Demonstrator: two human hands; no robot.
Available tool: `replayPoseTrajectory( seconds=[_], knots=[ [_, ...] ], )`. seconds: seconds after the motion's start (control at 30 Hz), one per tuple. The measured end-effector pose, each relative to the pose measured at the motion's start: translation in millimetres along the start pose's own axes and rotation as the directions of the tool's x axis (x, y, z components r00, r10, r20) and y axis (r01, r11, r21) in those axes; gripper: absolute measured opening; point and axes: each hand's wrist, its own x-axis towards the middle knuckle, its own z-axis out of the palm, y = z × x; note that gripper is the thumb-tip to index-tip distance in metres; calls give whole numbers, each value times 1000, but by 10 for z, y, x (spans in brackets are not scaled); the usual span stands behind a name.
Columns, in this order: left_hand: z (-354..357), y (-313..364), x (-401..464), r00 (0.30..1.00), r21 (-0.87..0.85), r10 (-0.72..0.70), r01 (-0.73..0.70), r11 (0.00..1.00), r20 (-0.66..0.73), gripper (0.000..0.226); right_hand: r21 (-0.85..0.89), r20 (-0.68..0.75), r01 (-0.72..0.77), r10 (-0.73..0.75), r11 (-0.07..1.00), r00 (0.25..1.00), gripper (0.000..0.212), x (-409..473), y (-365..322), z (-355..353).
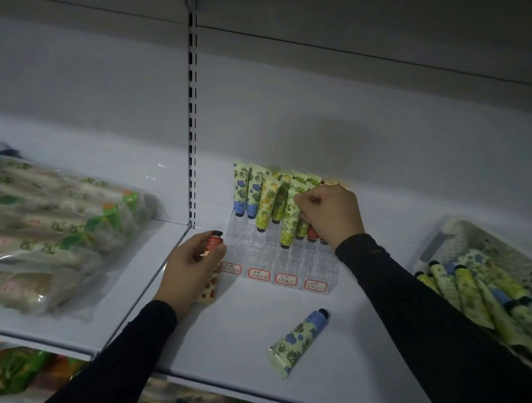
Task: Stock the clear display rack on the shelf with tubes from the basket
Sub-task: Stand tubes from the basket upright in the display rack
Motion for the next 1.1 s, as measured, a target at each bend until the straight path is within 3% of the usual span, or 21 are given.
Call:
replayPoseTrajectory(
  seconds=[0.3,0.5,0.6,0.73,0.93,1.1],
  knots=[
    [-16,74,-51,999,51,0,2,999,-32,18,2,-16,-17,17,1000,1000,37,-43,13,-11],
    [52,232,-109,1000,24,3,-4,1000,14,23,33,-169,21,-15,999,986,29,-254,-135,-238],
    [165,344,-131,996,-60,-29,34,998,89,25,151,65,-21,12,988,998,28,-432,-182,-253],
    [369,490,-209,975,-12,46,-45,999,217,26,220,358,-123,37,968,933,35,-613,-187,-140],
    [452,628,-287,935,31,28,-42,999,353,22,442,451,-281,60,852,891,24,-640,-109,-156],
    [431,676,-274,936,33,-24,14,999,351,11,591,442,-490,250,641,861,29,-621,40,-270]
  ],
)
